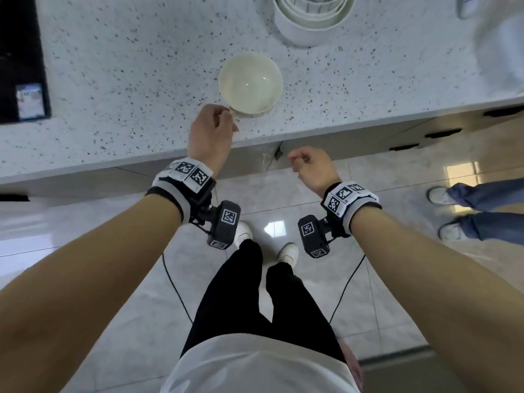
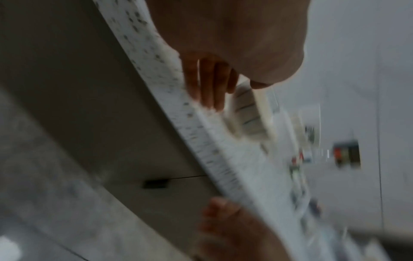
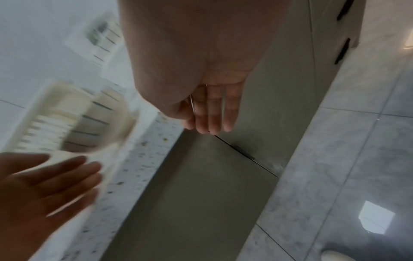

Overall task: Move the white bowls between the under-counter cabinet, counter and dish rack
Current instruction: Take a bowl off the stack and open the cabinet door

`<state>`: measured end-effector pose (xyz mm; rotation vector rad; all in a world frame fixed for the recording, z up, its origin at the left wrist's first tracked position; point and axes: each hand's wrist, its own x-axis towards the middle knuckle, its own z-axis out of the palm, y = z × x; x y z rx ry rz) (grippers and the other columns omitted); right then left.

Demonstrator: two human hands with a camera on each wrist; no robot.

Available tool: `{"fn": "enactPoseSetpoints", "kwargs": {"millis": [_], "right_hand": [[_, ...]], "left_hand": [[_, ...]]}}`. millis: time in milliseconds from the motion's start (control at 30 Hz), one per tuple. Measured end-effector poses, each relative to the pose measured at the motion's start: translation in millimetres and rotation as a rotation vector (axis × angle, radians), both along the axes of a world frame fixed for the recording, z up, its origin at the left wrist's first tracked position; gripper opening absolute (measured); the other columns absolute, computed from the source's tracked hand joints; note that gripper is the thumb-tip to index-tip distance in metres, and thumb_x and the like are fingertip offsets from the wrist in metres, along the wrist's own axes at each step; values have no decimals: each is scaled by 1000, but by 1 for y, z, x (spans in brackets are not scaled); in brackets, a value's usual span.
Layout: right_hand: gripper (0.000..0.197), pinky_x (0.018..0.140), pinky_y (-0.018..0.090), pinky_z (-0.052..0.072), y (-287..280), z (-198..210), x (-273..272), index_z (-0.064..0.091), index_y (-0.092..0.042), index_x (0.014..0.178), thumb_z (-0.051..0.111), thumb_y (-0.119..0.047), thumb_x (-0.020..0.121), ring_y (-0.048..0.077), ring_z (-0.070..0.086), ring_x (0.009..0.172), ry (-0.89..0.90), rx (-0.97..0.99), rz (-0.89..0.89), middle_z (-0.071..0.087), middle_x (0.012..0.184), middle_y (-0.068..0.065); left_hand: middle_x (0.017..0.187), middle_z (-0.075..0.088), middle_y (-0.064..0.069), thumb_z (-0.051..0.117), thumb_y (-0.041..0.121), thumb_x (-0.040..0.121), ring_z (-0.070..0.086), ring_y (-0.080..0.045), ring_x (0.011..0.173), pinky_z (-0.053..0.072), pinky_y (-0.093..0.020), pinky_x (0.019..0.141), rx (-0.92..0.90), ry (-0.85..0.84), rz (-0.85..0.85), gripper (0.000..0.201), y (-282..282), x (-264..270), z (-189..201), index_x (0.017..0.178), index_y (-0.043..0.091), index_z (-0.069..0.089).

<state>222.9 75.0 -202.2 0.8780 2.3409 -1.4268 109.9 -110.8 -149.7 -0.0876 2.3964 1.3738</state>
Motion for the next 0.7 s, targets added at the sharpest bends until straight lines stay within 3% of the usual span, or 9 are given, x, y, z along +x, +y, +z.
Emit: {"fn": "enactPoseSetpoints", "kwargs": {"millis": [100, 167, 233, 333, 367, 433, 467, 567, 700], "right_hand": [[26, 97, 36, 51, 2, -40, -2, 69, -11, 113, 50, -9, 95, 21, 62, 101, -89, 18, -26, 68, 104, 5], [29, 105, 35, 45, 2, -66, -10, 64, -5, 120, 47, -8, 96, 28, 59, 118, -123, 34, -32, 65, 124, 14], [28, 101, 31, 42, 0, -90, -22, 60, 0, 121, 48, -7, 96, 29, 55, 118, -148, 34, -45, 61, 126, 16], [12, 81, 30, 41, -8, -122, -39, 61, -9, 99, 50, -11, 93, 23, 52, 89, -164, 26, -48, 56, 93, 8], [13, 79, 29, 40, -10, -134, -43, 60, -7, 99, 50, -12, 92, 22, 52, 86, -170, 15, -71, 54, 90, 5], [31, 85, 26, 43, -15, -156, -49, 58, -1, 120, 49, -12, 93, 23, 59, 98, -155, -15, -134, 60, 100, 5], [33, 84, 25, 44, -17, -166, -50, 58, -1, 123, 49, -13, 94, 23, 60, 99, -141, -4, -151, 63, 101, 6], [21, 73, 22, 38, -20, -183, -48, 62, -7, 108, 48, -13, 94, 19, 51, 88, -99, 111, -185, 57, 85, 1], [31, 91, 25, 41, -30, -185, -17, 55, -9, 123, 53, -14, 93, 21, 57, 106, -108, 66, -271, 58, 98, 2]], "left_hand": [[117, 64, -3, 49, 16, 88, 57, -20, 110, 42, -32, 98, -231, 338, -336, 30, -20, 25, -30, 115, 12, 60], [130, 57, -5, 52, 13, 80, 48, -25, 123, 32, -38, 108, -329, 488, -492, 42, -26, 36, -47, 122, 12, 59], [141, 49, -7, 52, 14, 76, 38, -27, 132, 26, -46, 115, -412, 567, -572, 57, -28, 45, -62, 133, 11, 52], [152, 41, -9, 52, 12, 73, 28, -28, 141, 14, -48, 122, -485, 678, -596, 75, -29, 54, -84, 146, 9, 40], [153, 40, -9, 53, 11, 72, 26, -27, 143, 12, -48, 123, -501, 709, -590, 78, -30, 55, -91, 148, 9, 38], [153, 41, -9, 54, 8, 70, 25, -26, 143, 12, -48, 123, -520, 775, -555, 79, -30, 54, -100, 148, 8, 39], [152, 42, -9, 54, 7, 69, 25, -26, 143, 13, -48, 123, -524, 806, -535, 79, -29, 54, -104, 147, 8, 41], [149, 46, -10, 53, 5, 67, 28, -26, 141, 15, -50, 122, -529, 862, -484, 77, -25, 56, -109, 144, 6, 46], [152, 42, -11, 52, 4, 69, 29, -30, 144, 14, -51, 123, -549, 829, -473, 77, -19, 65, -105, 146, 5, 42]]}}
